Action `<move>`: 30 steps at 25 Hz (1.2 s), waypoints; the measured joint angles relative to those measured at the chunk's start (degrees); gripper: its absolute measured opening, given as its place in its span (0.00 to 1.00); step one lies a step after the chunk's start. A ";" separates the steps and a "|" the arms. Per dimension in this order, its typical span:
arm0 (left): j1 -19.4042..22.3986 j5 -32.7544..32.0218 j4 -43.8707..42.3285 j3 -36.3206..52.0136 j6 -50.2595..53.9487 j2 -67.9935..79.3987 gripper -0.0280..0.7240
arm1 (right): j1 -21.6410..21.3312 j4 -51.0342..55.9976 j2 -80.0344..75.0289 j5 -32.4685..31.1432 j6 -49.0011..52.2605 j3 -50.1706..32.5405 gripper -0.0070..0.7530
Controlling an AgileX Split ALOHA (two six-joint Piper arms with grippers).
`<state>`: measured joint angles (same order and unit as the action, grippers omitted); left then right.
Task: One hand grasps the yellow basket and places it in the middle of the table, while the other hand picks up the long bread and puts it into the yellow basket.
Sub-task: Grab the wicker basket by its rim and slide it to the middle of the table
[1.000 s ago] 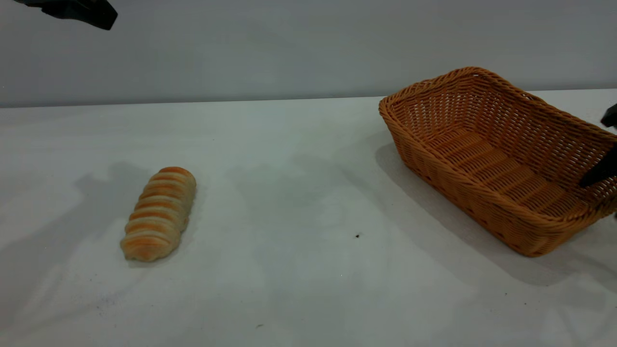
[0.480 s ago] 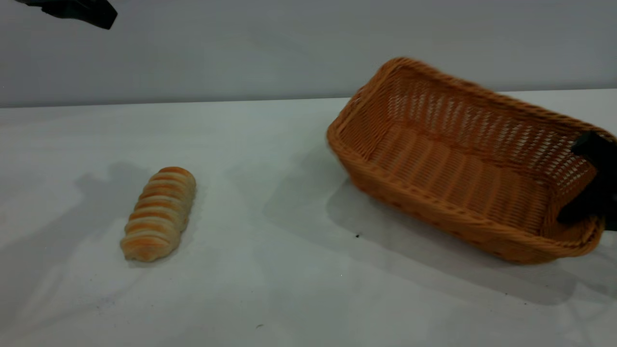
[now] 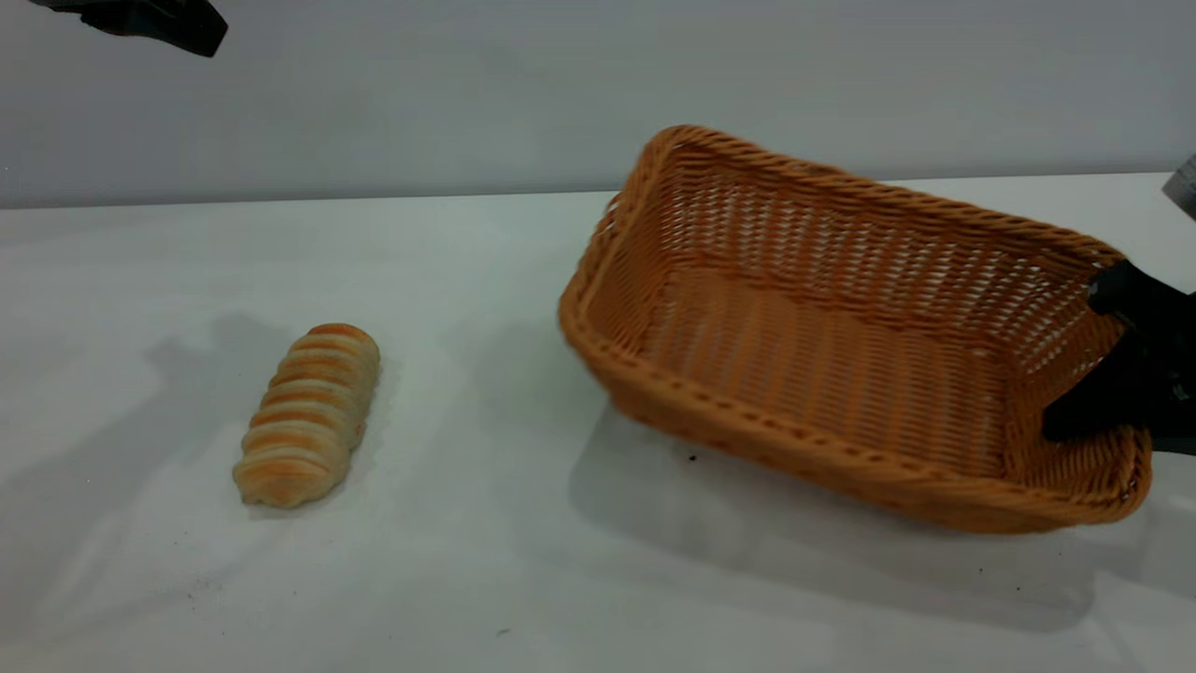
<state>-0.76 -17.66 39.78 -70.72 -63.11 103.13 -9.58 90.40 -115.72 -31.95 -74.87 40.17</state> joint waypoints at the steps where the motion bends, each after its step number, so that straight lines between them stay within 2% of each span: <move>1: 0.00 0.00 0.00 0.00 0.00 0.00 0.36 | 0.00 -1.22 0.00 -1.20 0.19 0.00 0.13; 4: 0.00 0.00 0.00 0.00 0.00 0.00 0.36 | 0.67 -3.36 0.07 -4.69 0.45 0.06 0.13; 6: 0.00 -0.11 0.00 0.00 0.00 0.00 0.36 | 2.62 -4.34 0.13 -5.65 0.60 0.33 0.13; 14: 0.00 -1.29 0.00 0.00 0.00 0.00 0.36 | 17.68 -6.83 0.26 -3.08 5.37 5.34 0.13; 17: 0.00 -2.03 0.00 0.00 0.00 0.00 0.36 | 20.71 -9.17 0.26 -0.32 10.52 7.78 0.13; 24: 0.00 -2.17 0.00 0.00 0.00 0.00 0.36 | 21.64 -16.66 -1.95 1.38 22.05 12.43 0.13; 30: 0.00 -2.10 0.00 0.00 0.00 0.00 0.36 | 21.64 -17.08 -4.91 2.46 24.31 12.85 0.13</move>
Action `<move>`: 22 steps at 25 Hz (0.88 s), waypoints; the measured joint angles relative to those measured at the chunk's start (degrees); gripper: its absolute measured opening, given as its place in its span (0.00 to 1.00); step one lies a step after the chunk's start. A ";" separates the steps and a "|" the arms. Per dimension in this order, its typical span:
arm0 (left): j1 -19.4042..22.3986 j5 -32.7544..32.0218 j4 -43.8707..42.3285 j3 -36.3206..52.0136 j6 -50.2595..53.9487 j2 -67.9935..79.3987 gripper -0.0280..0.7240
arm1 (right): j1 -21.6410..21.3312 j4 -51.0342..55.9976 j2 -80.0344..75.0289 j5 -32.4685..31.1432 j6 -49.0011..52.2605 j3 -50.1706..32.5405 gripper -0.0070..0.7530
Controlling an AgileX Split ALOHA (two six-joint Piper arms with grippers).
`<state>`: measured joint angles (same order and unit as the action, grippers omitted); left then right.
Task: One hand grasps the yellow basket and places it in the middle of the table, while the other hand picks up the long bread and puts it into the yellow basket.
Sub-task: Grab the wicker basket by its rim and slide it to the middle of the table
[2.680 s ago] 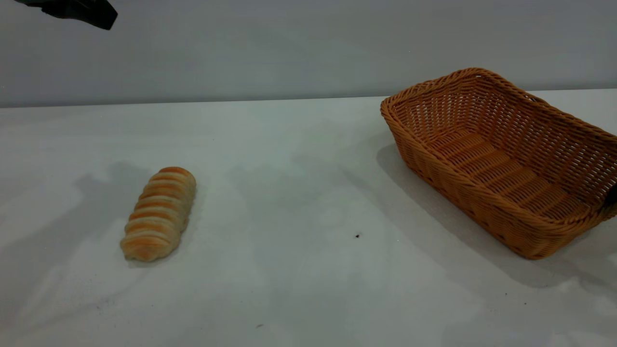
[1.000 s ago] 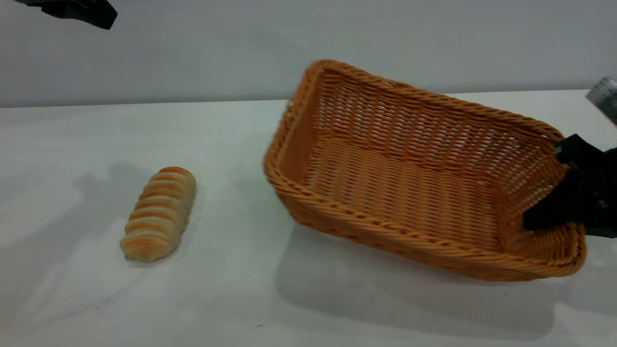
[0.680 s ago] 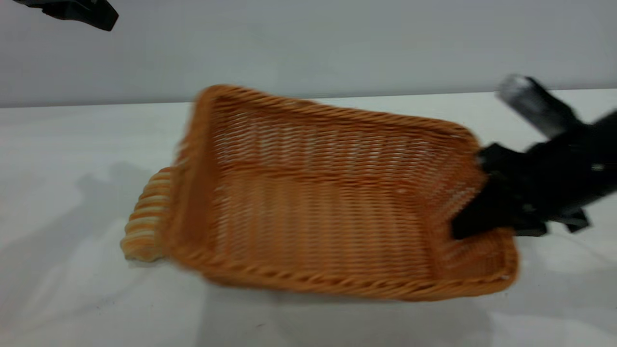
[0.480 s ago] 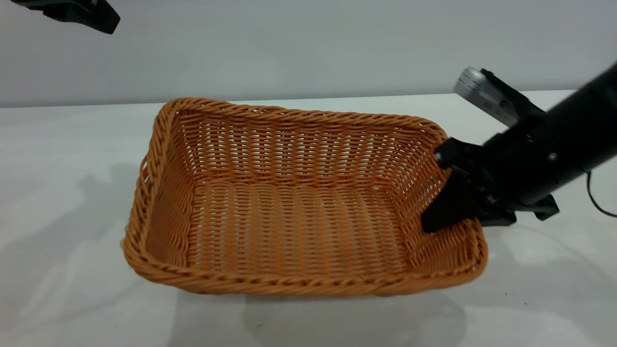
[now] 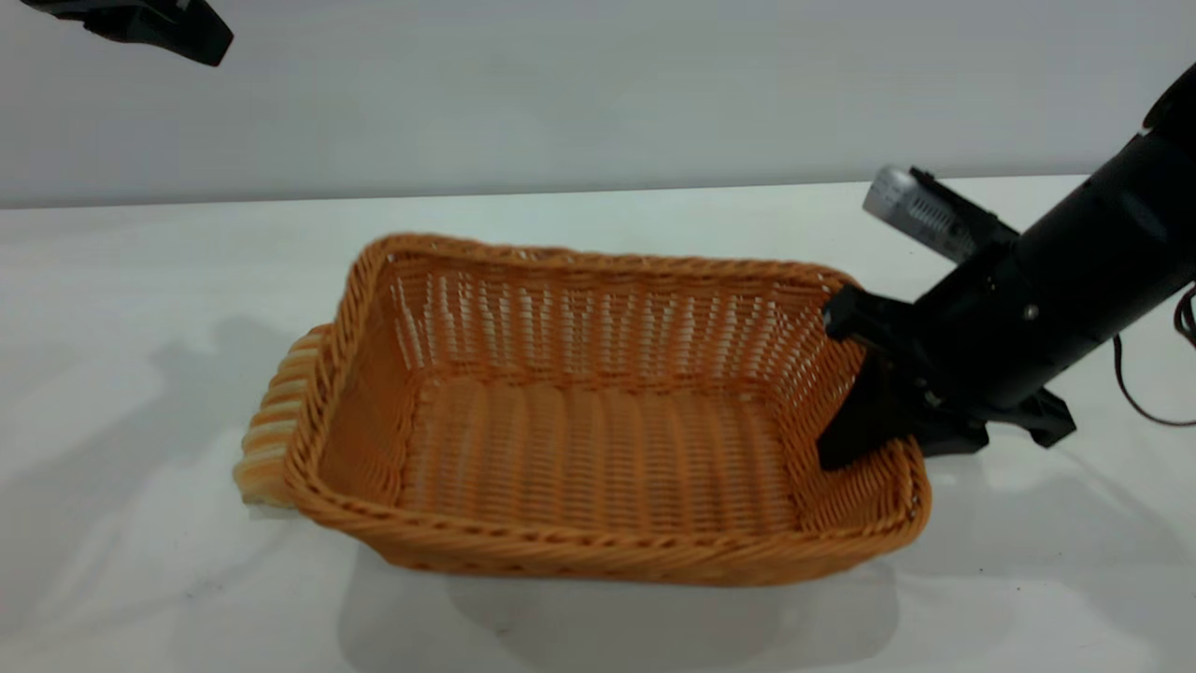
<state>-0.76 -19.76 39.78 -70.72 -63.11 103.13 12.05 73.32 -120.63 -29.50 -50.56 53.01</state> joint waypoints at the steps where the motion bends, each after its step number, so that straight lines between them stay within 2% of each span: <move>1: 0.00 0.05 0.00 0.00 0.00 0.00 0.36 | 0.00 0.00 -0.42 0.23 0.09 0.00 0.13; 9: 0.00 0.27 0.00 0.00 0.00 0.00 0.36 | 0.00 0.96 -1.41 0.49 -0.72 0.57 0.13; 11: 0.00 0.27 0.00 0.00 0.00 0.00 0.36 | 0.00 0.89 -1.52 0.03 -2.13 1.03 0.16; 13: 0.00 0.21 0.00 0.00 0.00 0.00 0.36 | 0.00 1.07 -1.58 -0.41 -2.58 1.93 0.25; 18: 0.00 0.08 0.00 0.00 0.00 0.00 0.36 | 0.00 1.85 -1.58 -1.64 -2.66 3.09 0.62; 20: 0.00 0.03 0.00 0.00 0.00 0.00 0.36 | 0.00 1.92 -1.58 -1.69 -2.66 3.09 0.67; 22: 0.00 -0.03 0.00 -0.02 0.00 0.00 0.36 | 0.00 1.92 -1.52 -1.61 -2.66 3.09 0.68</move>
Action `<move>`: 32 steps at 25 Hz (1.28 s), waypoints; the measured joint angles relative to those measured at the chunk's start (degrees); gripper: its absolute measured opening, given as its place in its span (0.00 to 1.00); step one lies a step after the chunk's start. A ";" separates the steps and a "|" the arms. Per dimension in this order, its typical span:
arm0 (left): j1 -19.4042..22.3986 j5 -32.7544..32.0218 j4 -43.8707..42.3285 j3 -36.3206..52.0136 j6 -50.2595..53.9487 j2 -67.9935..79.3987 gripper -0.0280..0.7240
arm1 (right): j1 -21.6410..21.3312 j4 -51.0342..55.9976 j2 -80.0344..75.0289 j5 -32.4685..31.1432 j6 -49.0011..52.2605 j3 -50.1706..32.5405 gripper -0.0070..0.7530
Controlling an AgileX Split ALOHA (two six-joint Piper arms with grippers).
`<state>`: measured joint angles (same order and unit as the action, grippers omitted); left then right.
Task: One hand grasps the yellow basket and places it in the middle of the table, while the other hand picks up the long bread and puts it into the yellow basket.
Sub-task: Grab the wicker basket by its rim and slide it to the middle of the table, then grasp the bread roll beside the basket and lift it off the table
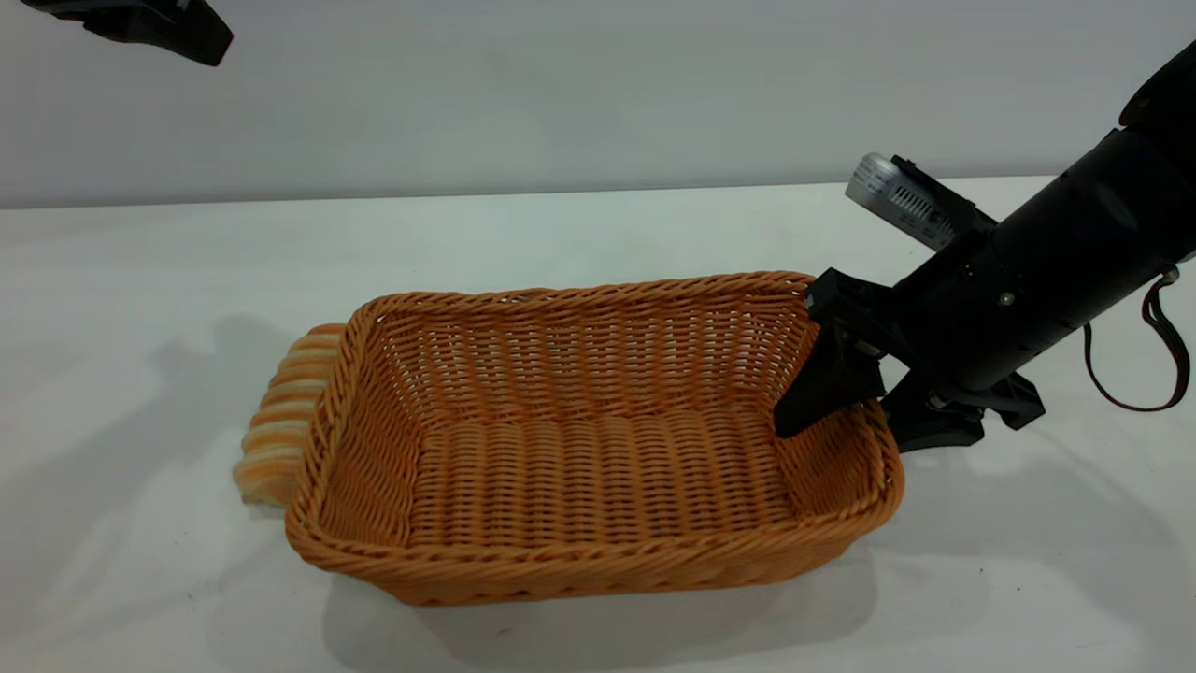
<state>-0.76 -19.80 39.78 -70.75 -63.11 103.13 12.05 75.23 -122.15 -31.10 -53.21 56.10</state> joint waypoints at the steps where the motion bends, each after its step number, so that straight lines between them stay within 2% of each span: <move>1: 0.00 0.00 0.00 0.00 0.00 0.00 0.36 | 0.00 -0.14 0.13 0.32 0.00 0.00 0.68; 7: 0.00 -0.04 0.00 0.00 0.13 0.00 0.36 | -0.91 -2.91 5.57 3.36 0.17 0.00 0.63; 13: 0.00 -0.04 0.00 0.00 0.13 0.00 0.36 | -6.40 -8.04 10.79 0.59 2.33 0.00 0.63; 18: 0.00 -0.06 0.00 0.00 0.13 0.00 0.36 | -10.75 -18.58 18.11 0.27 7.31 -0.16 0.63; 25: 0.00 -0.06 0.00 0.00 0.13 0.00 0.36 | -11.26 -34.85 38.86 -2.10 13.44 -2.56 0.57; 32: 0.00 -0.06 0.00 0.00 0.48 0.00 0.36 | -11.26 -44.86 64.67 -6.28 19.22 -13.07 0.55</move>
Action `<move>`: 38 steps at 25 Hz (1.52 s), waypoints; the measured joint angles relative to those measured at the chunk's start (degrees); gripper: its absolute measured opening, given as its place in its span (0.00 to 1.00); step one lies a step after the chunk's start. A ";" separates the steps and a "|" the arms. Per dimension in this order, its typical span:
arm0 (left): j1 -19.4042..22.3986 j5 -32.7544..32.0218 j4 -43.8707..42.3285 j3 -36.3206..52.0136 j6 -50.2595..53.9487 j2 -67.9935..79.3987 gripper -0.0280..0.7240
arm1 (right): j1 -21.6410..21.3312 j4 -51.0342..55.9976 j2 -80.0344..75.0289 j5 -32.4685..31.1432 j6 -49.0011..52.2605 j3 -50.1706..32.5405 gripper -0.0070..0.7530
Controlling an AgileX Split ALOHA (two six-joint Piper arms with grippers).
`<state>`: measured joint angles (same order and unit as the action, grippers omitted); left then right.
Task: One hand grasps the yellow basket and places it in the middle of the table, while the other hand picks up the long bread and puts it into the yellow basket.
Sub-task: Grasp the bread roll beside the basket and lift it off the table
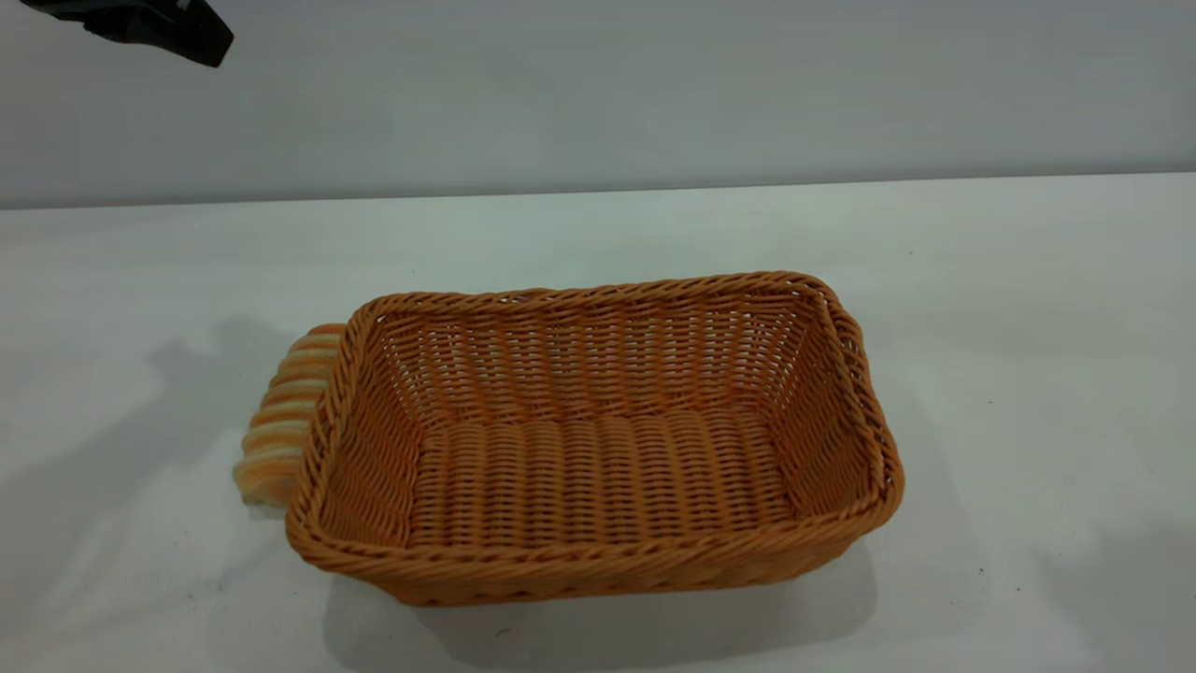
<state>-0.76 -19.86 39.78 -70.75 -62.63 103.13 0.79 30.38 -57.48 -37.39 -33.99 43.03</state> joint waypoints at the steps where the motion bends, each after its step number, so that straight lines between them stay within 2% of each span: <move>1: 0.00 0.00 0.00 0.00 0.22 0.00 0.36 | 0.00 -0.57 3.24 -1.25 0.39 -1.70 0.55; 6: 0.00 0.00 0.00 0.00 0.38 0.00 0.36 | 0.00 -4.00 20.14 -8.81 1.75 -7.28 0.55; 14: 0.00 0.00 1.09 0.00 0.45 0.00 0.36 | 0.00 -10.05 33.96 -21.17 6.15 -8.03 0.55; 21: 0.00 0.00 1.30 0.00 0.45 0.00 0.36 | 0.00 -14.69 44.47 -23.78 12.75 -9.81 0.55; 24: 0.00 -0.05 1.30 0.00 0.51 0.00 0.36 | 0.00 -17.46 49.32 -23.97 17.25 -13.61 0.55; 28: 0.00 -0.15 1.30 0.00 0.57 0.00 0.36 | 0.00 -20.97 55.43 -23.27 22.00 -14.24 0.52; 38: 0.00 -0.04 1.31 0.00 0.57 0.00 0.36 | 0.00 -24.68 58.43 -25.80 26.02 -14.42 0.49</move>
<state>-0.76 -19.90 41.09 -70.75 -62.06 103.13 0.79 5.70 0.95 -63.19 -7.97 28.61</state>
